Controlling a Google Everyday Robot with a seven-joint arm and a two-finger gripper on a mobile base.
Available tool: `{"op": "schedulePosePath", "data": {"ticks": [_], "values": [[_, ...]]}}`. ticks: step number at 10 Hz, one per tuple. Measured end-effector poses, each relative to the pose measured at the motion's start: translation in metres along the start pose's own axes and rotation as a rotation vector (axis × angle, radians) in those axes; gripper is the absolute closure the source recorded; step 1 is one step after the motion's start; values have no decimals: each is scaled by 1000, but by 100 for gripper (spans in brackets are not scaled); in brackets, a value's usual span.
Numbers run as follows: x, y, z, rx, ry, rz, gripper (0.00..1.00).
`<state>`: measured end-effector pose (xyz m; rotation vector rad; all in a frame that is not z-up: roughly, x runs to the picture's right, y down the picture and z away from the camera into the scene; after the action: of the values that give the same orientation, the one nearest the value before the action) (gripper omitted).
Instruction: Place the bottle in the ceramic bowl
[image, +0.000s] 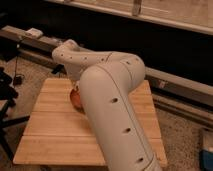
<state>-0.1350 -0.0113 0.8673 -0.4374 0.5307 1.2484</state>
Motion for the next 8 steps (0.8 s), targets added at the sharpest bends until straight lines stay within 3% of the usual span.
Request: {"op": "schedulePosePath", "data": {"ticks": [8], "values": [[1, -1, 0, 2, 2, 1, 20]]}}
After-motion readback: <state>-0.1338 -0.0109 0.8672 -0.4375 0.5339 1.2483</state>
